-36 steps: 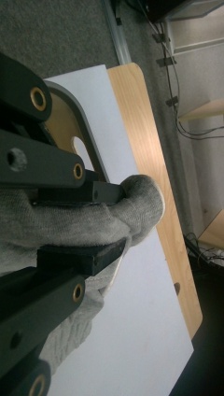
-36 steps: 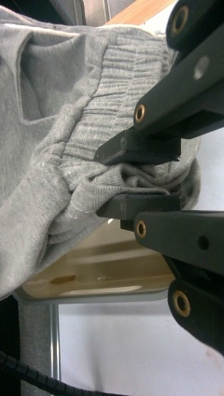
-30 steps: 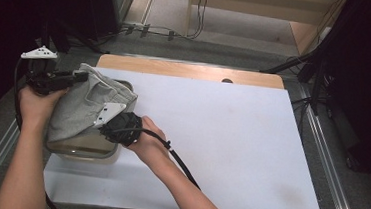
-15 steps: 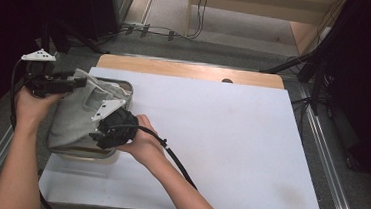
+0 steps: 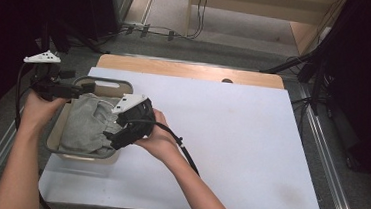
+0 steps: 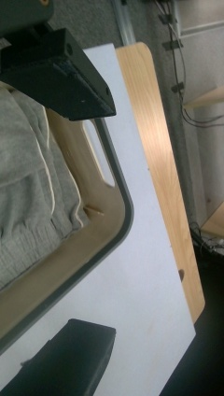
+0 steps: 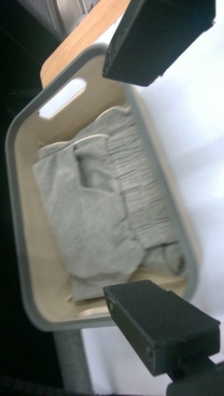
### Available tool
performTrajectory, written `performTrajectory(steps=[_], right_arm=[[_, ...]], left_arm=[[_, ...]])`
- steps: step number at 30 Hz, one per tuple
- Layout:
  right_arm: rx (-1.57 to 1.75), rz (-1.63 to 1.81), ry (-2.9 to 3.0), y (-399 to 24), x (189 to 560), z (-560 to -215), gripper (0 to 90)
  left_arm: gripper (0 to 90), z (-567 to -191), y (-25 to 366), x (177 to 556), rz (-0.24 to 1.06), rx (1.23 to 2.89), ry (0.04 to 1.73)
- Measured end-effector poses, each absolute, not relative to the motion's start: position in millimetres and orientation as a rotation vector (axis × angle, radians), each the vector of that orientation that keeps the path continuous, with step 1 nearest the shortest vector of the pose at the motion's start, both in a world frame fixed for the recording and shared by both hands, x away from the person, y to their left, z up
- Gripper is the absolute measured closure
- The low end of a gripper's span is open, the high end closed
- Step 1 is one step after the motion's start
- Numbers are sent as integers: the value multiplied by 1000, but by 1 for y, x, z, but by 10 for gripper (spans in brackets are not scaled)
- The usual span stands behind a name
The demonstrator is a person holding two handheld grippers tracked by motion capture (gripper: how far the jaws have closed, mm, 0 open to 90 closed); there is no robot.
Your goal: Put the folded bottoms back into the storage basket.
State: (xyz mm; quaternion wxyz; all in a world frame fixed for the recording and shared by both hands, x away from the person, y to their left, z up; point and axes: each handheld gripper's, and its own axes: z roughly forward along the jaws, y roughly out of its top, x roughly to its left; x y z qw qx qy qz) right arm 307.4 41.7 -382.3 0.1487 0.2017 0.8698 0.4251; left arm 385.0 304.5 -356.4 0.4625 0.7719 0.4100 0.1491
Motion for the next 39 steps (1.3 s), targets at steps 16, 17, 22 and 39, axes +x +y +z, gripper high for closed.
performTrajectory(steps=[16,17,22,39], right_arm=[[588,1261,2490,-8,301,-379,0],[586,1266,2487,-12,300,-379,0],[622,1284,2461,-33,295,-381,0],[677,1333,2428,-92,271,-392,0]], left_arm=[[0,-364,263,359,310,1928,827],[0,-366,260,357,304,1933,824],[0,-372,246,349,282,1944,784],[0,-377,208,320,269,1958,677]])
